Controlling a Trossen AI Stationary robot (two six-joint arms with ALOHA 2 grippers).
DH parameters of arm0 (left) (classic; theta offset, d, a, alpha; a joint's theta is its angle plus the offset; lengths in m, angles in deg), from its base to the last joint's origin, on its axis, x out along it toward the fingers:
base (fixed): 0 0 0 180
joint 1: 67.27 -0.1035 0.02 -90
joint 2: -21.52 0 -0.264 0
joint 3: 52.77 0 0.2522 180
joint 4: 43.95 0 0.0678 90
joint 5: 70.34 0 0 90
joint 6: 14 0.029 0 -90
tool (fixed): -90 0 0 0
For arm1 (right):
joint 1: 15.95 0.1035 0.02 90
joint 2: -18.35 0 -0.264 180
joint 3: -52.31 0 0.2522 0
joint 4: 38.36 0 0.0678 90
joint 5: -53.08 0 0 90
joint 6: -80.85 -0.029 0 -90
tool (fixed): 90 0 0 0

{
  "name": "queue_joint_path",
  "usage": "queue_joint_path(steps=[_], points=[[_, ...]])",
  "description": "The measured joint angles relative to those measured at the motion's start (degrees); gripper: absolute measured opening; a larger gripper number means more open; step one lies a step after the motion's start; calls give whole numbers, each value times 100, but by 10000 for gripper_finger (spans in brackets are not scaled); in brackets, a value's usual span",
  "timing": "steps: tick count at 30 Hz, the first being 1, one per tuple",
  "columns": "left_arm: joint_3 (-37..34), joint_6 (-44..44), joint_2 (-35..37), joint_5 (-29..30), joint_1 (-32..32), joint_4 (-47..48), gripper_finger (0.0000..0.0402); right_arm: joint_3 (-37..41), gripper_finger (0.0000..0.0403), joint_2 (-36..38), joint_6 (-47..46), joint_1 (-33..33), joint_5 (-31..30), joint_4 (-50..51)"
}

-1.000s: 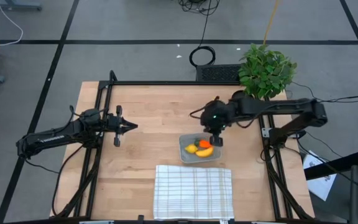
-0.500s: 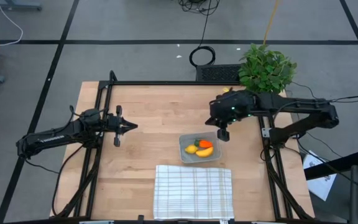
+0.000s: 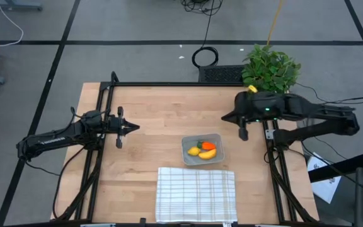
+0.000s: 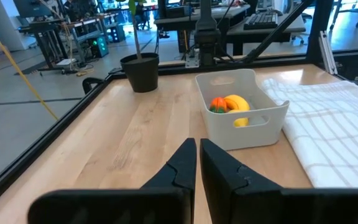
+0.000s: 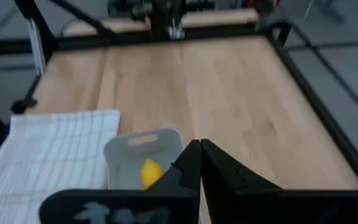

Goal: Pick and placing Produce into tupperware
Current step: Adjust the gray bin

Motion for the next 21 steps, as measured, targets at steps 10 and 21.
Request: queue_joint_path(steps=[10, 21], points=[[0, 2, 0, 0, -1, -7, 26, 1518, 0, 1733, -196, 0, -18, -1119], [0, 2, -1, 0, -2, -7, 26, 2558, 0, 2777, -5, 0, -29, -1681]])
